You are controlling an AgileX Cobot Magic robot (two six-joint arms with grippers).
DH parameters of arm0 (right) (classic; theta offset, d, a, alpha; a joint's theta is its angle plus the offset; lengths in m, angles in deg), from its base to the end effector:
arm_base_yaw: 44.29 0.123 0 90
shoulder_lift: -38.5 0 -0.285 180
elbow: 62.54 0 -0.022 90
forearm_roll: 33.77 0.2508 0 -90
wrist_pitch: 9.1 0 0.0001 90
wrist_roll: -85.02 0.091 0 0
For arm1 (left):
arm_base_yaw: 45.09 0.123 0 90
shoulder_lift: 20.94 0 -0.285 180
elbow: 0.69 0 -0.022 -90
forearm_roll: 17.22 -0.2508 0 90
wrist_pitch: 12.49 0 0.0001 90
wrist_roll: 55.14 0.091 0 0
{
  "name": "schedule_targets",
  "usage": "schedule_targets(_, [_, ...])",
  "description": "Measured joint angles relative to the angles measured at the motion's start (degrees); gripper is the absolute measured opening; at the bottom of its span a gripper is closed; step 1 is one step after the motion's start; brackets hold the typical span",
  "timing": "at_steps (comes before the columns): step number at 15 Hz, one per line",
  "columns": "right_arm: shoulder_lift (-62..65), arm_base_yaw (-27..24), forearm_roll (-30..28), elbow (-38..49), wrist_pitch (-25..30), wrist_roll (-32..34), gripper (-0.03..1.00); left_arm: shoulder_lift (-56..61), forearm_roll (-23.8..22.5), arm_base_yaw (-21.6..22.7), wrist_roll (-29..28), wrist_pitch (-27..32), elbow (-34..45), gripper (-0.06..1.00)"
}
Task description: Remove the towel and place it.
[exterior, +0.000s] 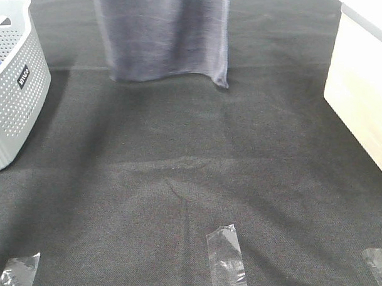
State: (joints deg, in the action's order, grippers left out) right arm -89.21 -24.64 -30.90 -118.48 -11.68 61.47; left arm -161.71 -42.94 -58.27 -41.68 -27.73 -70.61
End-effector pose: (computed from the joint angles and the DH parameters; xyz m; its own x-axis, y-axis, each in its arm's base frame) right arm 0.4622 0.1648 0.4801 0.4310 -0.2211 -0.8748 -0.1946 0.9239 -0.3294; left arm 0.5102 -0.1301 0.4554 0.6135 0.4899 -0.6193 -0.0782 0.8181 0.5698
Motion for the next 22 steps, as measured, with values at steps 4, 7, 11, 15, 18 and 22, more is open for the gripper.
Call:
schedule_targets(4, [-1.15, 0.00, 0.00, 0.00, 0.17, 0.74, 0.02, -0.23, 0.00, -0.06, 0.74, 0.52, -0.23, 0.00])
schedule_targets(7, [-1.15, 0.00, 0.00, 0.00, 0.17, 1.95, 0.02, -0.23, -0.06, -0.06, 2.23, 1.72, -0.23, 0.00])
schedule_targets(11, [-1.15, 0.00, 0.00, 0.00, 0.17, 2.12, 0.02, -0.23, -0.06, -0.06, 2.52, 1.83, -0.23, 0.00])
schedule_targets(15, [-1.15, 0.00, 0.00, 0.00, 0.74, 2.18, 0.02, -0.23, -0.06, -0.06, 2.52, 4.58, -0.23, 0.00])
schedule_targets(18, [-1.15, 0.00, 0.11, 0.00, 2.58, 2.98, 0.02, -0.23, -0.06, -0.06, 2.18, 7.56, -0.23, 0.00])
schedule_targets(22, [-1.15, 0.00, 3.21, 0.00, 15.18, 5.21, 0.02, 0.46, 0.63, -1.89, -3.61, 23.95, -0.23, 0.00])
